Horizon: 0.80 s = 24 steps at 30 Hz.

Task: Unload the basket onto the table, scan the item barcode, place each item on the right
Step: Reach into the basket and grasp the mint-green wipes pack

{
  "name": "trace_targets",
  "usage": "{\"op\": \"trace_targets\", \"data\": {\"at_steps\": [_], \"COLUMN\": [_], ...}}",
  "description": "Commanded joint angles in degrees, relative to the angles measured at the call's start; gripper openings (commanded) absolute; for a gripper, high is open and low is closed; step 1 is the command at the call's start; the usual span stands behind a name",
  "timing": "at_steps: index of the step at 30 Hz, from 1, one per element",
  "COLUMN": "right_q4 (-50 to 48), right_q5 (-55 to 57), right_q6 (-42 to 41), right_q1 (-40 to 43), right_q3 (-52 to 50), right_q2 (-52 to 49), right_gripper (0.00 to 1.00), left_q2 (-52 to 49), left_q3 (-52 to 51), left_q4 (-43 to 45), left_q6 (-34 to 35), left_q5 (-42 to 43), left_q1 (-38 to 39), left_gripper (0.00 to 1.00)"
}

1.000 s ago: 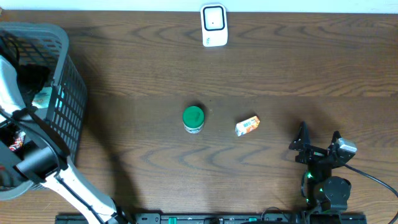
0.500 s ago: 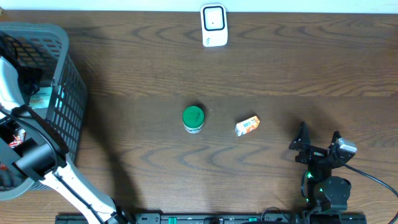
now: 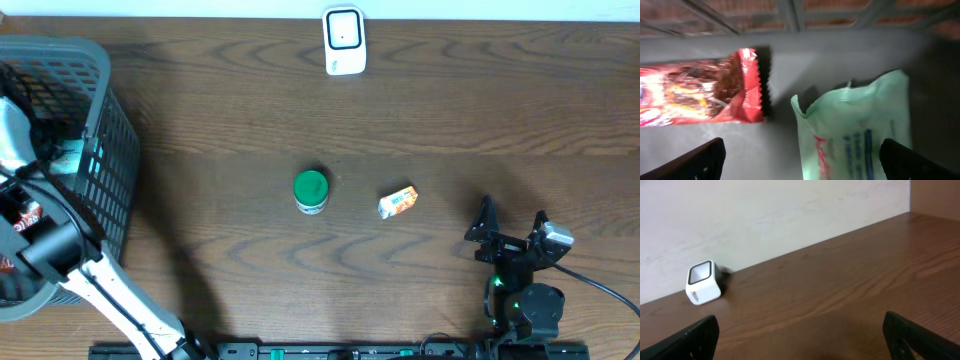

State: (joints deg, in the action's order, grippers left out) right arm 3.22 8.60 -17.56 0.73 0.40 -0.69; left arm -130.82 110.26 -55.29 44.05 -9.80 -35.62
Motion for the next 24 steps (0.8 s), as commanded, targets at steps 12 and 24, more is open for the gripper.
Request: {"op": "trace_targets", "data": {"at_steps": [12, 24], "right_q4": [0.2, 0.2], "right_q5": [0.1, 0.1], "right_q6": [-0.2, -0.2], "right_q1": [-0.1, -0.1], "right_q3": [-0.1, -0.1], "right_q2": [0.3, 0.3], "right_gripper": [0.99, 0.99], "left_q2": [-0.9, 23.7], "left_q3": [-0.6, -0.6], "left_q4": [-1.2, -5.7], "left_q6": [0.6, -1.7], "left_q5": [-1.2, 0.5], "left_q1": [-0.8, -5.0], "left_gripper": [0.07, 0.08]}}
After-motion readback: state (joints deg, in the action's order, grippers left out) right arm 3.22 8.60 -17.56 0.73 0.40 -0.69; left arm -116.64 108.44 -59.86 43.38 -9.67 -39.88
